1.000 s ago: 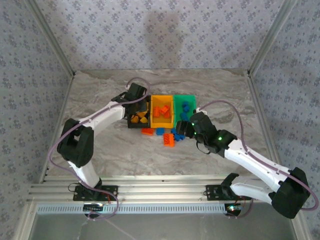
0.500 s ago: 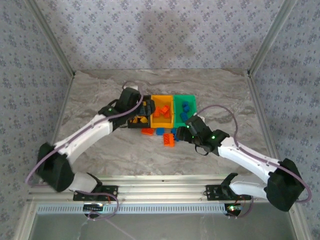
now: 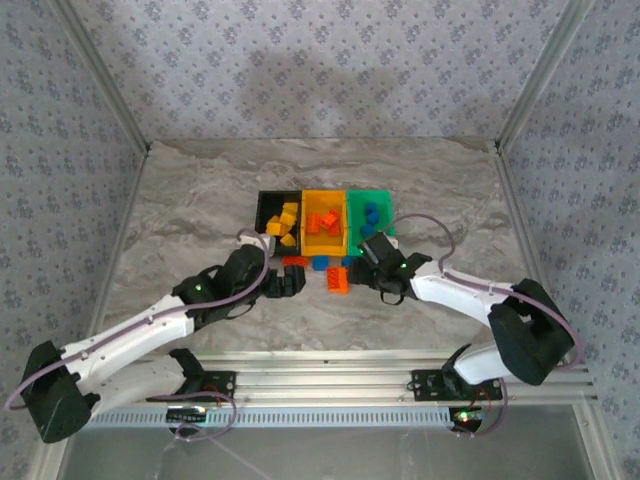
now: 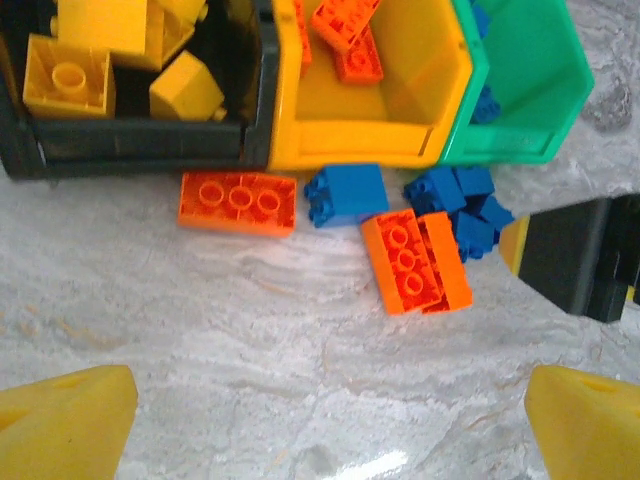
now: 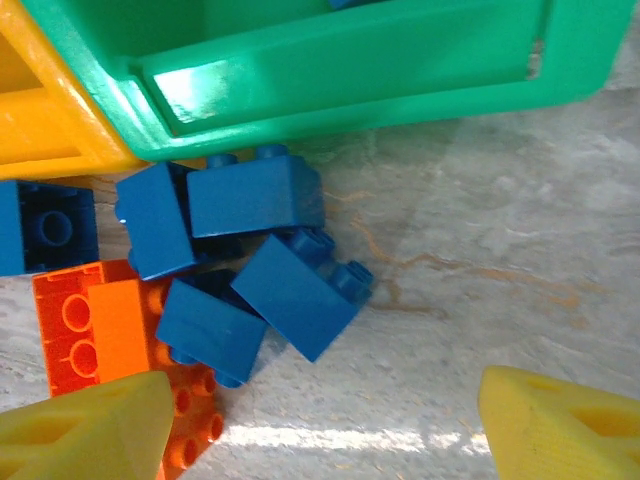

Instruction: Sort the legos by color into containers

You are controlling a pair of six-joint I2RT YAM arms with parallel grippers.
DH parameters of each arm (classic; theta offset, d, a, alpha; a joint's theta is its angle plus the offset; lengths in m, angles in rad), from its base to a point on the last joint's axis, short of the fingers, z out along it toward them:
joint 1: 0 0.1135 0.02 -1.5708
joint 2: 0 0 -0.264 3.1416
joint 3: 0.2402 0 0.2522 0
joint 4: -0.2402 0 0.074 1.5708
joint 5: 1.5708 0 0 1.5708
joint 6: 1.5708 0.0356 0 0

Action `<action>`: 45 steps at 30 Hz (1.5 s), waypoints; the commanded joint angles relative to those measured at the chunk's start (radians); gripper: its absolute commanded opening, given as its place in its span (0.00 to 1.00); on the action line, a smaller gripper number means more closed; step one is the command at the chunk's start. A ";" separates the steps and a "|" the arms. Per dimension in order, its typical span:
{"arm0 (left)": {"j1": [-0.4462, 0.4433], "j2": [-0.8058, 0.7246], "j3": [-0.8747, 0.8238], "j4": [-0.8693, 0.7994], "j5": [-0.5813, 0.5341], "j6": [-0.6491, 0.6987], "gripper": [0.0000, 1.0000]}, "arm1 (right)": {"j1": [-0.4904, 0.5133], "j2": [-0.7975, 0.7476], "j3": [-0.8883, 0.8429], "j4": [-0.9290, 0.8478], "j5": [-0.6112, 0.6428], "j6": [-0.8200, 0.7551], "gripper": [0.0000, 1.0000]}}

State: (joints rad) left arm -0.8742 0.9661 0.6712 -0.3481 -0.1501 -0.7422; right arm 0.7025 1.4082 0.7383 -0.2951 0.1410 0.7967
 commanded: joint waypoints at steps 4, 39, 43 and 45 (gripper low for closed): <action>-0.012 -0.082 -0.052 -0.004 -0.022 -0.047 1.00 | -0.015 0.071 0.063 0.053 -0.018 -0.012 0.83; -0.011 -0.150 -0.108 -0.061 -0.077 -0.029 1.00 | -0.021 0.135 0.078 -0.066 0.013 0.064 0.69; -0.012 -0.156 -0.111 -0.064 -0.078 -0.029 1.00 | -0.038 0.150 0.067 -0.057 0.010 0.060 0.60; -0.011 -0.155 -0.113 -0.065 -0.078 -0.029 1.00 | -0.044 0.150 0.064 -0.063 0.011 0.060 0.52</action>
State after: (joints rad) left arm -0.8795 0.8242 0.5545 -0.3943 -0.2100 -0.7792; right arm 0.6678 1.5513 0.8013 -0.3428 0.1501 0.8505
